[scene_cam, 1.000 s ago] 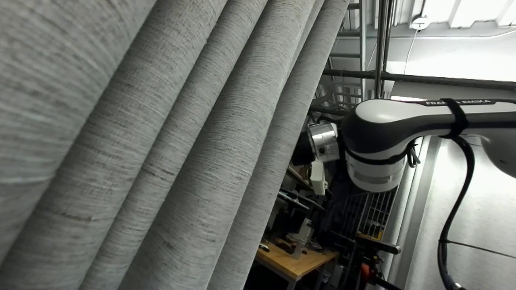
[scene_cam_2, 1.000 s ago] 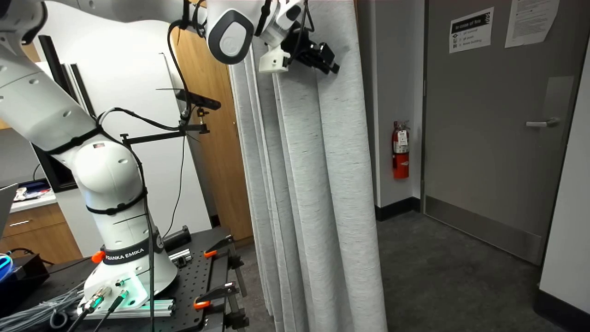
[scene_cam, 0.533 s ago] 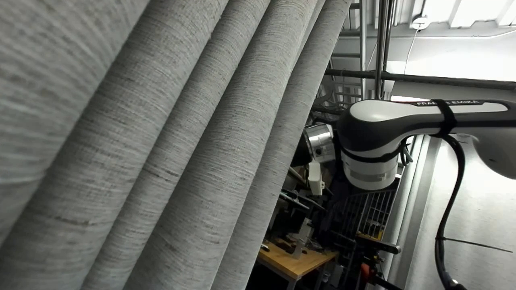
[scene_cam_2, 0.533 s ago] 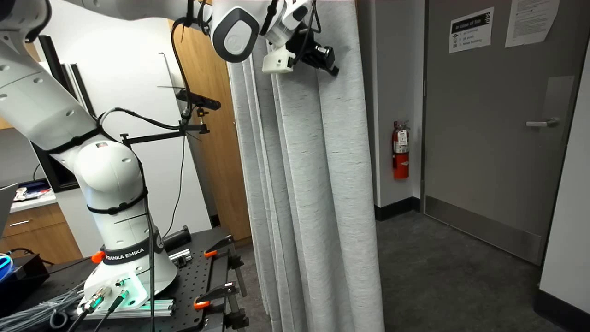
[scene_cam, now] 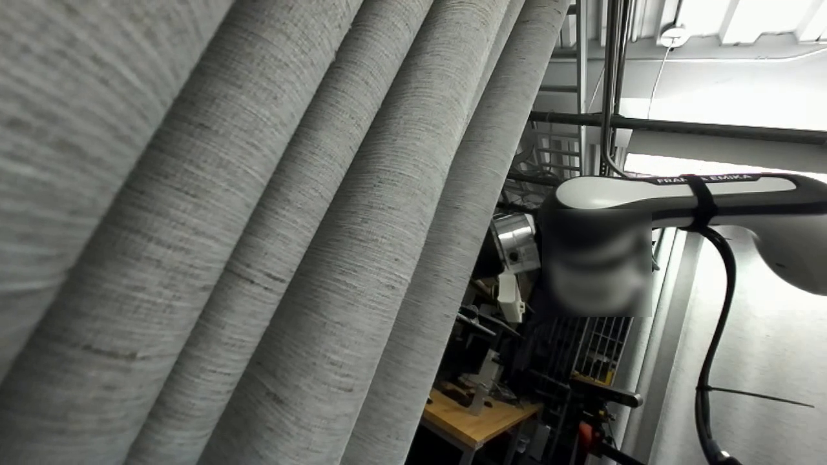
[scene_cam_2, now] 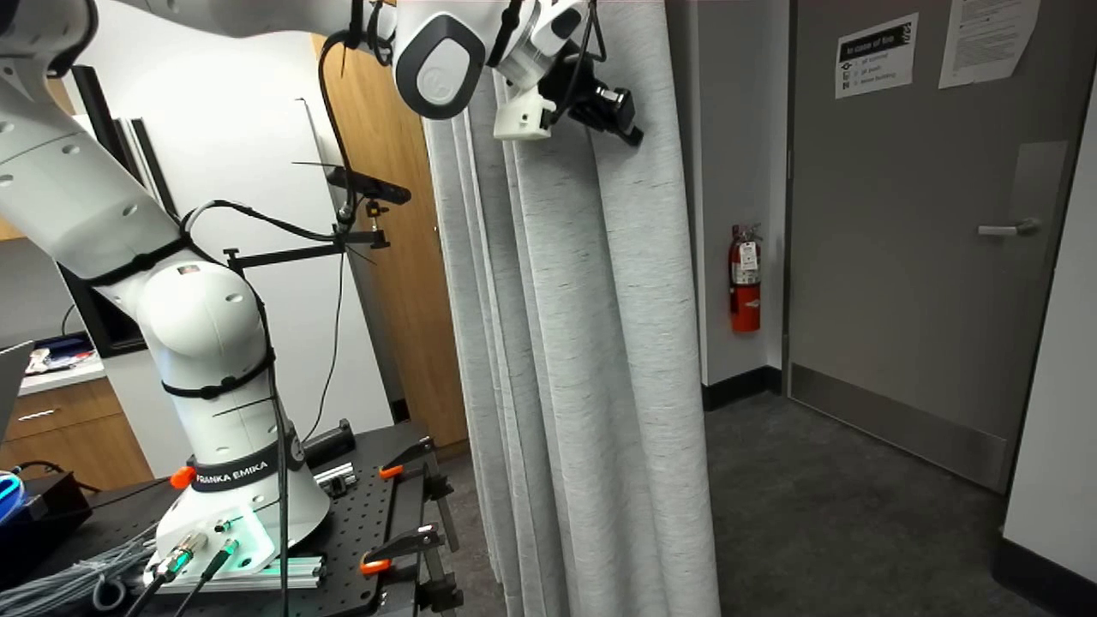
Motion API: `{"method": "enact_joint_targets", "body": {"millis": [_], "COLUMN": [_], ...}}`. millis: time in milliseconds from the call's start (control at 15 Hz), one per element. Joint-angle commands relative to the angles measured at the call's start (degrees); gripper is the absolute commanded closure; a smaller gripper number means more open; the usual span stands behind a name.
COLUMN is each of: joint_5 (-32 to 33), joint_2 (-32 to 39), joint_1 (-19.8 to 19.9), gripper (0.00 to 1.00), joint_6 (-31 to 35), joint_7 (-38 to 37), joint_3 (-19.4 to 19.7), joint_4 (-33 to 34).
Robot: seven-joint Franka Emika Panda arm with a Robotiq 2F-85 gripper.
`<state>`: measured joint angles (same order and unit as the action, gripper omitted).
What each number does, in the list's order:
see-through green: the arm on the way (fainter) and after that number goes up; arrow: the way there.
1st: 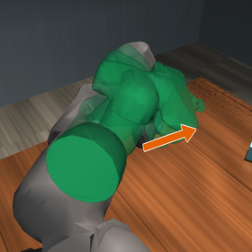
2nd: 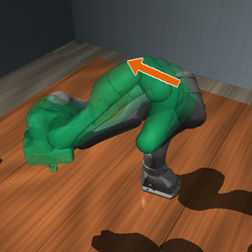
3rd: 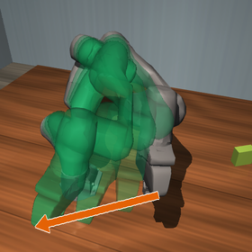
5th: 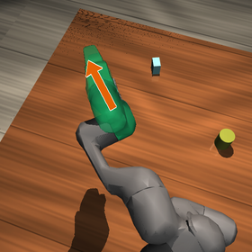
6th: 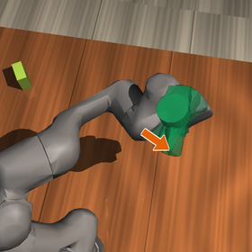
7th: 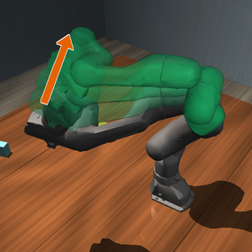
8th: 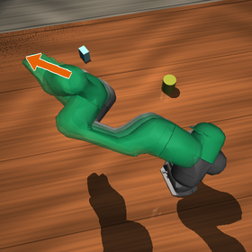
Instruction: Draw the curtains open
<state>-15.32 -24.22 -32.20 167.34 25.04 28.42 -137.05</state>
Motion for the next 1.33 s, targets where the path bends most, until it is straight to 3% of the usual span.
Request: {"method": "enact_joint_targets", "body": {"millis": [0,533,733,1000,1267], "joint_5": [0.0,0.2,-0.7,-0.3,1.6], "joint_2": [-0.6,-1.0,-0.4,1.7,4.3], "joint_1": [-0.1,0.0,-2.6,-7.4,-12.0], "gripper": [1.0,1.0,1.0,1.0,1.0], "joint_6": [-0.1,-0.3,-0.2,-0.5,-1.4], "joint_7": [1.5,0.7,1.0,0.7,0.9], "joint_3": [1.7,2.9,2.5,-0.9,-6.6], "joint_4": [-0.5,-1.0,0.5,4.0,8.2]}}
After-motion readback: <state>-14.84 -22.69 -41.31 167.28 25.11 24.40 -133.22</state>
